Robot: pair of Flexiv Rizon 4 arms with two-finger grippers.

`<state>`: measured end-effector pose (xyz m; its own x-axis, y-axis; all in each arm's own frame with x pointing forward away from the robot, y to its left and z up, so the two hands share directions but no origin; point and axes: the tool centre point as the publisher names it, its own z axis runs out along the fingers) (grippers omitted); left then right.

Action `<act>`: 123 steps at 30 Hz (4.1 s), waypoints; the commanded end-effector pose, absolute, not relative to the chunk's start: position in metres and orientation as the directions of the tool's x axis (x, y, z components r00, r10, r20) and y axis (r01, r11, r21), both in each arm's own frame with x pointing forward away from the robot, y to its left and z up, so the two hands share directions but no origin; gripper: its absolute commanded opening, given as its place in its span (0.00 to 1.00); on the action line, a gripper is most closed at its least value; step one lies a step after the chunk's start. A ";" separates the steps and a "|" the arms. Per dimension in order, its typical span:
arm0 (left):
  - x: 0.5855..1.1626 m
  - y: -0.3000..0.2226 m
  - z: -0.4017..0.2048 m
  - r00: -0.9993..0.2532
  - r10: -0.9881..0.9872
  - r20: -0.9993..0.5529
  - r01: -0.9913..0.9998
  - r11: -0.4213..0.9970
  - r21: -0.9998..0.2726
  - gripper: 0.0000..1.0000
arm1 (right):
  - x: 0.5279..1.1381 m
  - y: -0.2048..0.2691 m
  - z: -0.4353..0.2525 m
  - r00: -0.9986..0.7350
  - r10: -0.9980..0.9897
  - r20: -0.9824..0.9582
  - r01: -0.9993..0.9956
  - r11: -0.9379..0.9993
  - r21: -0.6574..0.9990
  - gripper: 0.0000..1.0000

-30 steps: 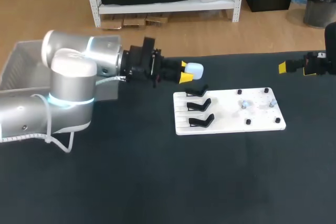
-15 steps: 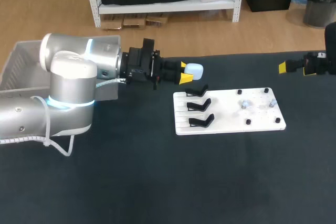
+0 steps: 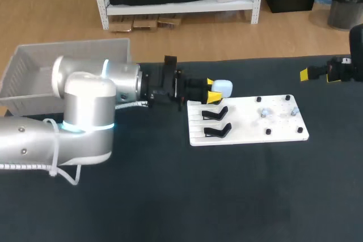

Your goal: Pick up each earbud case from the left stands, insert the matching earbuds, close the lid, and place the case in the box.

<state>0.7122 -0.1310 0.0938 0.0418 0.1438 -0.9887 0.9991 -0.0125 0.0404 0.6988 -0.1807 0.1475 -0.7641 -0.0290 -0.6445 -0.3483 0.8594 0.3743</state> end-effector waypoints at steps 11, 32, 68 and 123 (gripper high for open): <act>0.697 -0.133 0.088 0.030 0.111 -0.993 0.998 0.050 0.036 0.00 | 0.647 -0.128 0.158 -0.725 -0.189 -0.662 -0.497 0.808 0.315 1.00; 0.693 -0.142 0.086 0.001 0.078 -0.997 1.000 -0.005 0.001 0.00 | 0.623 -0.055 0.149 -0.760 -0.245 -0.602 -0.526 0.775 0.350 1.00; 0.691 -0.144 0.085 -0.003 0.054 -0.999 1.000 -0.015 -0.004 0.00 | 0.659 -0.009 0.117 -0.792 -0.286 -0.540 -0.505 0.803 0.316 1.00; 0.691 -0.144 0.085 -0.003 0.054 -0.999 1.000 -0.015 -0.004 0.00 | 0.687 -0.017 0.100 -0.821 -0.214 -0.530 -0.420 0.855 0.305 1.00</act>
<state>0.6919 -0.1430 0.0865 -0.0068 0.0610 -0.9981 0.9999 -0.0152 -0.0078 0.6853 -0.0196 0.0997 -0.8209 -0.2182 -0.5278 -0.4279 0.8470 0.3154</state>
